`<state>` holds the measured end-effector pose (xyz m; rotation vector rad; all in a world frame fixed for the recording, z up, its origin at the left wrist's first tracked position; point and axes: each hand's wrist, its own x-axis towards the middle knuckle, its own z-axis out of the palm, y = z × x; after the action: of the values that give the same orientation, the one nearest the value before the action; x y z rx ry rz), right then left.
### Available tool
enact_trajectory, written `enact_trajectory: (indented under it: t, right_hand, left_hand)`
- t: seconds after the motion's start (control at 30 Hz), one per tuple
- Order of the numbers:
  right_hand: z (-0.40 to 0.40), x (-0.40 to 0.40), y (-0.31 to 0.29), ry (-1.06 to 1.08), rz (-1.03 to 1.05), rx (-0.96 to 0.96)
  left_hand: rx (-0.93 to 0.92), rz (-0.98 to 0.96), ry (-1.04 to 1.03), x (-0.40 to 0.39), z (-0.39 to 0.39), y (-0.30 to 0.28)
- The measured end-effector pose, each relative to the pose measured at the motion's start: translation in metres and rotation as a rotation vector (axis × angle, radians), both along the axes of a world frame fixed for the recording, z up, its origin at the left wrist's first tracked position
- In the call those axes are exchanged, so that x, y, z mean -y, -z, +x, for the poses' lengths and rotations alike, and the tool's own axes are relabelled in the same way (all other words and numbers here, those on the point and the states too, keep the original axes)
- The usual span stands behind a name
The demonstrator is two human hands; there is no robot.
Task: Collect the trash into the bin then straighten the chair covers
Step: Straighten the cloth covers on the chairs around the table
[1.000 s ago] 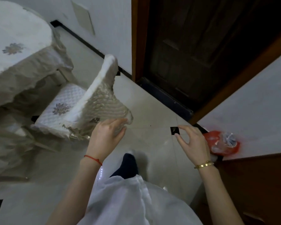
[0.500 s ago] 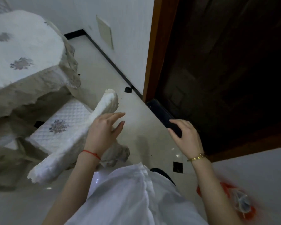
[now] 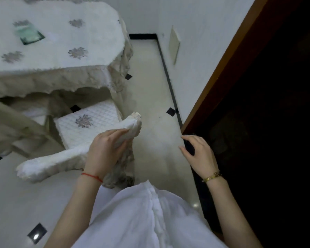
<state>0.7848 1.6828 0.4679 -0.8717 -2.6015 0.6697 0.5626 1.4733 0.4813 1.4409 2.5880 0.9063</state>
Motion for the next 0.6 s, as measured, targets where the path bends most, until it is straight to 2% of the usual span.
enact_trajectory:
  t: [0.27, 0.47, 0.6]
  right_hand:
    - [-0.048, -0.025, 0.002, -0.313, 0.012, -0.03]
    - [-0.112, 0.002, 0.003, -0.542, -0.002, -0.039]
    - [-0.166, 0.03, 0.006, -0.68, -0.026, -0.059]
  left_hand:
    - [-0.018, -0.007, -0.282, 0.023, 0.014, -0.001]
    - [-0.007, -0.025, -0.464, 0.069, -0.005, 0.006]
    - [0.059, -0.083, -0.482, 0.1, -0.034, 0.017]
